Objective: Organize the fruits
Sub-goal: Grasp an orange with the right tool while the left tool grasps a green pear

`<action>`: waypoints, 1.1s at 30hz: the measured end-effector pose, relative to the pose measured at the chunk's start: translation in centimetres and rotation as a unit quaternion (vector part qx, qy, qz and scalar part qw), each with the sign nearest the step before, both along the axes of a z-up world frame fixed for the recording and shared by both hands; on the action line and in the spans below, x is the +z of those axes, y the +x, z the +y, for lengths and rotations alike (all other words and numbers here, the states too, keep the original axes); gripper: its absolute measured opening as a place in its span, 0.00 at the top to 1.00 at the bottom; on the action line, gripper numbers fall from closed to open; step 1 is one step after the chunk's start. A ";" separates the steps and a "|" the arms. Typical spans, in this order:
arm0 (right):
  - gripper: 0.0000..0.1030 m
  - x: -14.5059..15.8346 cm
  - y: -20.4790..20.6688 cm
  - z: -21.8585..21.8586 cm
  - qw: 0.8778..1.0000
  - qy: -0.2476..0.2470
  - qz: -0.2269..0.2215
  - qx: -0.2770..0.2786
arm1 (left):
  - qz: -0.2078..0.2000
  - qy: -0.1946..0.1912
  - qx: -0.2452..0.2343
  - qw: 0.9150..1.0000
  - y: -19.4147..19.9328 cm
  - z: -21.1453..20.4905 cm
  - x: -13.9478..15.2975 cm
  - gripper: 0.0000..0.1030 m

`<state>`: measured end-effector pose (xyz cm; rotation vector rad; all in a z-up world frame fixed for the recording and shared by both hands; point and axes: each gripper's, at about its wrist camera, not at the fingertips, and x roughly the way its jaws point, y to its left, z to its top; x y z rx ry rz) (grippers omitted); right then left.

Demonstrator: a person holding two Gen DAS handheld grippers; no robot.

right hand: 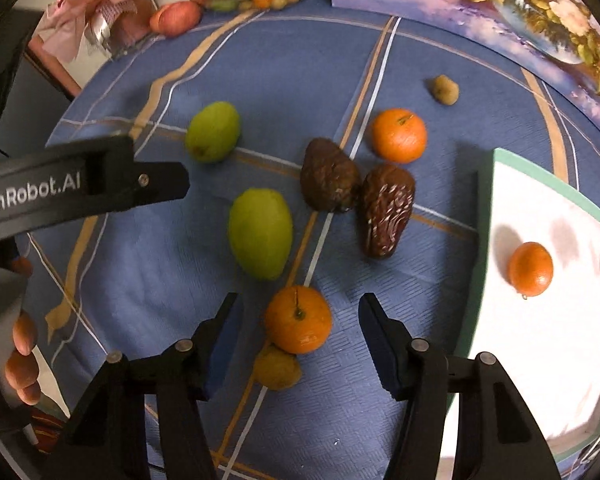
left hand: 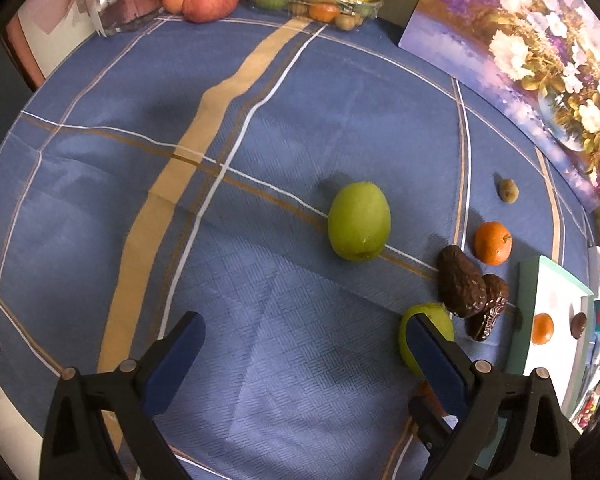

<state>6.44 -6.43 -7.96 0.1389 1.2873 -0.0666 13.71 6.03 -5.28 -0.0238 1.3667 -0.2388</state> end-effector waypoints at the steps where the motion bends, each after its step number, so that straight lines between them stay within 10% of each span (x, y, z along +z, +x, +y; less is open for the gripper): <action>1: 0.43 -0.2 0.1 0.1 1.000 -0.002 0.004 0.002 | 0.002 -0.001 0.000 1.000 0.0 0.0 -0.1 0.02; 9: 0.64 -1.0 0.1 0.5 1.000 -0.009 0.014 0.011 | 0.007 -0.006 -0.003 1.000 0.2 -0.2 -0.3 0.02; 21: 0.64 0.7 -0.8 -2.2 1.000 0.008 -0.004 -0.022 | 0.018 -0.036 -0.024 0.999 0.0 -3.1 -0.7 0.02; 33: 0.64 3.8 -3.7 -5.8 0.996 0.015 -0.039 -0.074 | 0.020 -0.060 -0.067 0.996 -1.1 -6.5 -0.6 0.26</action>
